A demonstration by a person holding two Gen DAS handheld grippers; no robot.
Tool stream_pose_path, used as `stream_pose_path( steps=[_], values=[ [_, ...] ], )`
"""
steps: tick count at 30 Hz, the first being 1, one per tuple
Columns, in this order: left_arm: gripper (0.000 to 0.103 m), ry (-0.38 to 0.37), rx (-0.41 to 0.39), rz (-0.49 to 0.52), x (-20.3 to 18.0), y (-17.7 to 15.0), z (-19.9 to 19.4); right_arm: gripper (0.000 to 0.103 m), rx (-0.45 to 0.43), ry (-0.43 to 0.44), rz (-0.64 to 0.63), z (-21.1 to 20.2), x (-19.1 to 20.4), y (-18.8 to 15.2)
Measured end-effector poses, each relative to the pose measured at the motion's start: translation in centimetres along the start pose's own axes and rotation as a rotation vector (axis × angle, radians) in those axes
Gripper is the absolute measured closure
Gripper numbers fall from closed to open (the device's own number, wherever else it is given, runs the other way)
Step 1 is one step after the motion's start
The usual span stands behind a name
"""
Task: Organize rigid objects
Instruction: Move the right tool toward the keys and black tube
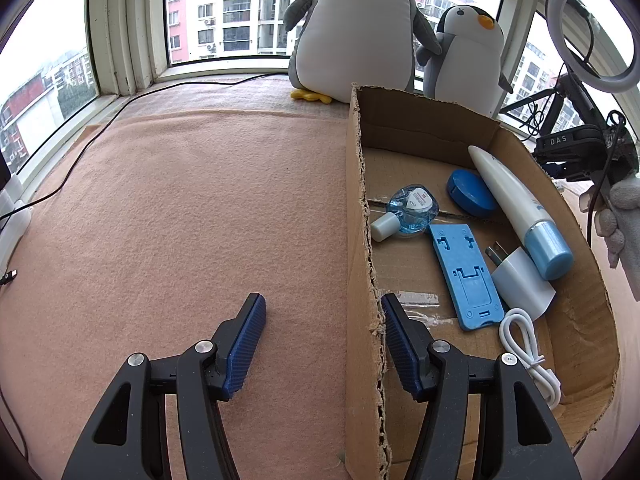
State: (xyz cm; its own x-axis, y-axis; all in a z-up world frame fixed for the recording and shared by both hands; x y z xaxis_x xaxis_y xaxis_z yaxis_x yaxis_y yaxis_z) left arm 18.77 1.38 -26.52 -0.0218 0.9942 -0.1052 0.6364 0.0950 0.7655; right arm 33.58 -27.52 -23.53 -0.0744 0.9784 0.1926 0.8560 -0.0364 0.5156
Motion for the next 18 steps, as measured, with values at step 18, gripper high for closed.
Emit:
stream_pose_path(
  steps=[18],
  values=[
    [0.040,-0.001,0.000,0.000,0.0,0.0,0.0,0.067,0.005,0.093,0.005,-6.0,-0.8,-9.2]
  ],
)
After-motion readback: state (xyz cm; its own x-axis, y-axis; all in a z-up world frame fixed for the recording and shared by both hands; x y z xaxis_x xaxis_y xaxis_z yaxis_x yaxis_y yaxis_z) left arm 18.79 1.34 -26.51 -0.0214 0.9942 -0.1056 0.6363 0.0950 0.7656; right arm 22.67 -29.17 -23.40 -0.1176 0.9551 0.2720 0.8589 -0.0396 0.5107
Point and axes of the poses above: each gripper's, at about its wrist camera, not at the fingertips, and z roughly the way its jaws point, x to its left, y to its top, the point moved 10 cm from there along z, roughly the way its jaws point, and after that the axes turned 13 degrees about -x, right-handed, at the moved point
